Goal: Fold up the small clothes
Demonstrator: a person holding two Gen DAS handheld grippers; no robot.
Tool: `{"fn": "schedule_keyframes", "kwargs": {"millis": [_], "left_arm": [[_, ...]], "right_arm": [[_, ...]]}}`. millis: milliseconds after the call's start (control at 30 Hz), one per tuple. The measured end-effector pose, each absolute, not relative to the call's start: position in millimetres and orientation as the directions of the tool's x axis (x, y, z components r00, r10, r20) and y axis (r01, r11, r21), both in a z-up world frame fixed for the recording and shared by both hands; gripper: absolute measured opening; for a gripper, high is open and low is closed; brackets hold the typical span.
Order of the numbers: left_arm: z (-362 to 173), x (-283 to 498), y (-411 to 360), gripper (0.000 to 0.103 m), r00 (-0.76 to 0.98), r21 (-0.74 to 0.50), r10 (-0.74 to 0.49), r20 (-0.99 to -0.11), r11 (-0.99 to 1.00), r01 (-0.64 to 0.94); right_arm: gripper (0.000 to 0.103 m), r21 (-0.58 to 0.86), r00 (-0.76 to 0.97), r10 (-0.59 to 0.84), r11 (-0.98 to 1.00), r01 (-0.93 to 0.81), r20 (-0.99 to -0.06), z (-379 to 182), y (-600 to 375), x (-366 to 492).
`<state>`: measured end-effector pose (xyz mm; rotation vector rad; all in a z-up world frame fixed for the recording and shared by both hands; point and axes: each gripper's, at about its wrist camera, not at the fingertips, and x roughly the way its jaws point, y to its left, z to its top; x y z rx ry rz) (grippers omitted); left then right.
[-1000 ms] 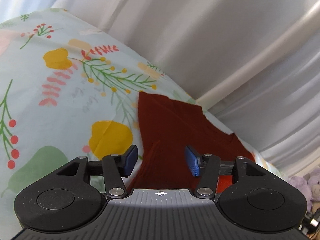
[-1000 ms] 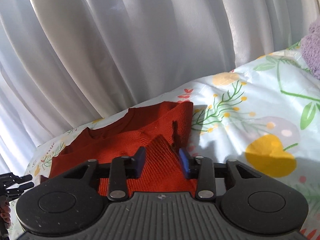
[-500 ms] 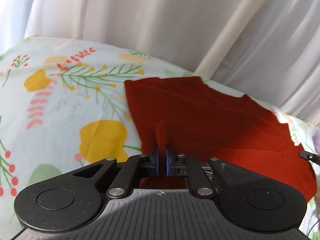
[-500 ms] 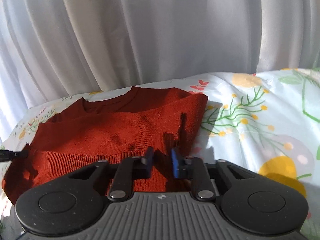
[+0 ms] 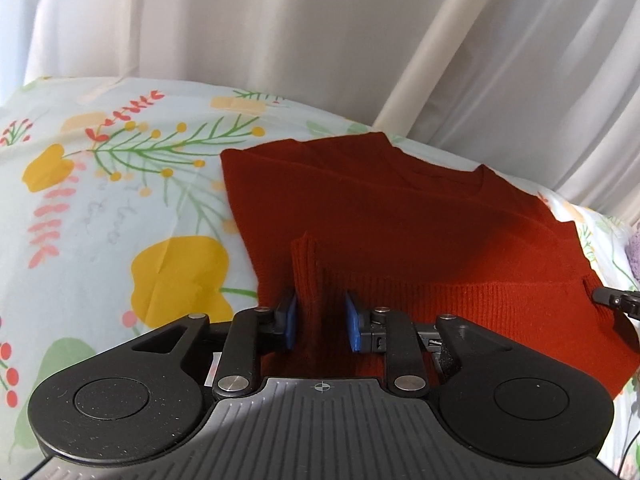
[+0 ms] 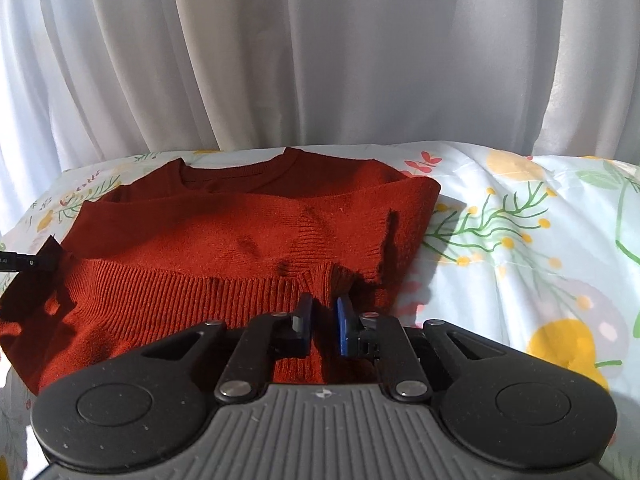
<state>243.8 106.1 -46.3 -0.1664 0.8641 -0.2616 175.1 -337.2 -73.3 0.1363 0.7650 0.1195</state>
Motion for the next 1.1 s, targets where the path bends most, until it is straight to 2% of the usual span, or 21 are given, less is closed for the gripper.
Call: {"fn": "schedule_keyframes", "kwargs": {"millis": [67, 133, 300, 500, 600, 733, 1100], "left_arm": [[-46, 244, 106, 0.012, 0.624, -0.238, -0.277, -0.731, 0.96, 0.148], [-44, 243, 108, 0.008, 0.627, -0.236, -0.271, -0.73, 0.961, 0.141], [-3, 230, 119, 0.007, 0.69, -0.297, -0.303, -0.658, 0.946, 0.132], [65, 232, 133, 0.007, 0.796, -0.365, -0.305, -0.524, 0.924, 0.114], [82, 242, 133, 0.007, 0.813, -0.35, -0.287, -0.507, 0.93, 0.111], [84, 265, 119, 0.007, 0.815, -0.287, -0.243, -0.526, 0.953, 0.099], [84, 304, 97, 0.007, 0.835, -0.191, -0.152, -0.53, 0.98, 0.057]], "right_arm": [[0.011, 0.137, 0.718, 0.138, 0.989, -0.059, -0.682, -73, -333, 175], [0.007, 0.102, 0.721, 0.116, 0.993, -0.063, -0.684, -72, -328, 173], [0.005, 0.11, 0.757, 0.123, 0.992, -0.067, -0.642, -44, -323, 159], [0.004, 0.318, 0.827, 0.237, 0.945, -0.074, -0.51, 21, -344, 144], [0.004, 0.365, 0.857, 0.242, 0.929, -0.068, -0.455, 39, -354, 152], [0.004, 0.343, 0.882, 0.205, 0.938, -0.053, -0.424, 49, -356, 171], [0.004, 0.323, 0.894, 0.132, 0.946, 0.014, -0.428, 46, -354, 231]]}}
